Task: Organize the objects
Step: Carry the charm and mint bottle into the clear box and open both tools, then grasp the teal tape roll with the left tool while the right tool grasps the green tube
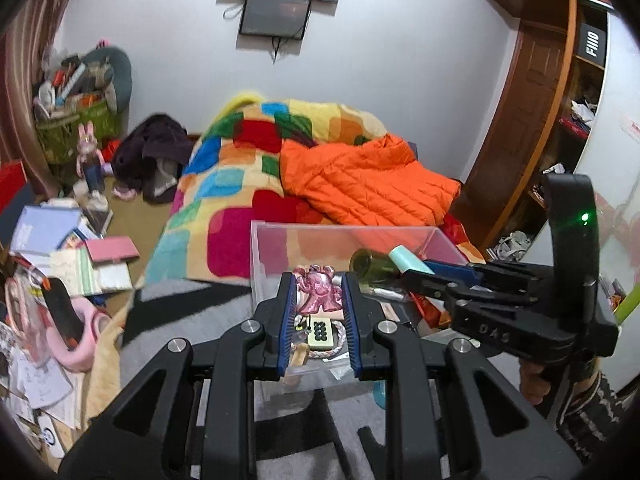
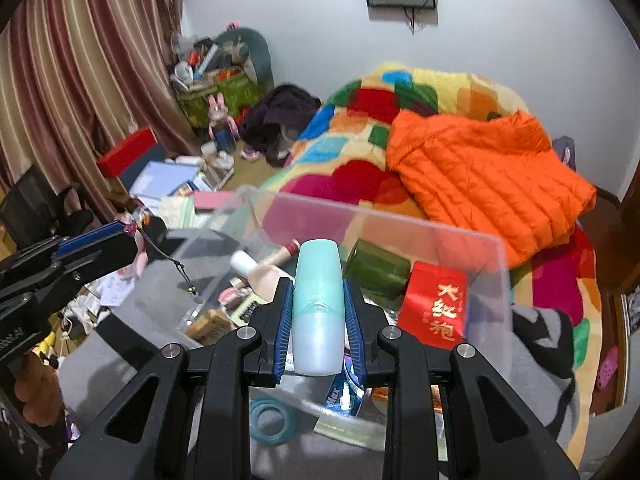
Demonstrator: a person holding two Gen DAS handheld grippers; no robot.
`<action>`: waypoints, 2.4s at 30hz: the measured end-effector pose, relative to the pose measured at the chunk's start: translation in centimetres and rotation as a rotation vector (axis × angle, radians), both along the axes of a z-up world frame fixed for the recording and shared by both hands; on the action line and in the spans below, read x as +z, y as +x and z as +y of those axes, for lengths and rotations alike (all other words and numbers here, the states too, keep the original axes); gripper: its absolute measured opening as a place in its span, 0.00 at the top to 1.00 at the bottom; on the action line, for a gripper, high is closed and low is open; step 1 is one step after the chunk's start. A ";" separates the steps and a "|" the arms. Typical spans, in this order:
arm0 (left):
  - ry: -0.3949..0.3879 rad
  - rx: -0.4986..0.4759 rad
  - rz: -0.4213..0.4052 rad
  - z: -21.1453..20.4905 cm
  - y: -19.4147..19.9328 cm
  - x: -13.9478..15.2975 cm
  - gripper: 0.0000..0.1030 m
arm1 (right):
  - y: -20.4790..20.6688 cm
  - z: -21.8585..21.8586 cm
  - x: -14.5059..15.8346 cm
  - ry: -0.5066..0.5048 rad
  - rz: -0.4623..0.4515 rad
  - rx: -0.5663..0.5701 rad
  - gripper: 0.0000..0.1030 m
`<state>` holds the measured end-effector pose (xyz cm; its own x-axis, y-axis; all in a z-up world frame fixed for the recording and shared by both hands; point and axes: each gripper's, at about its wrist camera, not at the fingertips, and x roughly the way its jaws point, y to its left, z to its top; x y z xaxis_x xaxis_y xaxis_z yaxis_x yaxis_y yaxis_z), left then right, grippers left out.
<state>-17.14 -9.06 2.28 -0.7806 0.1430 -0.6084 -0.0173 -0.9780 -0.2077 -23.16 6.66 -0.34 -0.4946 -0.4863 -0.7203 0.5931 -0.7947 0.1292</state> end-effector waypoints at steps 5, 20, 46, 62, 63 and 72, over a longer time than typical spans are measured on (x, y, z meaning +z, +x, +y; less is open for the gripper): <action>0.010 0.001 -0.074 -0.3 -1.3 -2.3 0.79 | -0.8 -0.9 -2.4 0.053 -0.037 0.008 0.78; -0.054 -0.026 -0.084 1.6 -0.3 -2.6 0.59 | 1.0 -1.6 -1.5 0.113 0.026 0.041 0.59; -0.234 -0.180 -0.247 9.6 1.9 -8.2 0.18 | 4.0 11.3 -6.3 0.112 -0.082 -0.006 0.31; -0.245 -0.218 -0.321 10.5 -0.6 -10.3 0.62 | 5.8 10.7 -7.3 0.084 -0.129 0.127 0.77; -0.242 -0.218 -0.318 10.3 -0.5 -10.3 0.63 | 6.4 10.7 -7.2 0.081 -0.132 0.150 0.77; -0.245 -0.238 -0.284 9.6 2.7 -9.5 0.63 | 8.2 9.2 -5.3 0.109 -0.050 0.225 0.68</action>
<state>-14.49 0.51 -7.19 -0.5404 0.1229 -0.8324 -0.2233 -0.9747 0.0010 -14.95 15.84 -5.66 -0.3456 -0.4985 -0.7950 0.7516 -0.6543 0.0836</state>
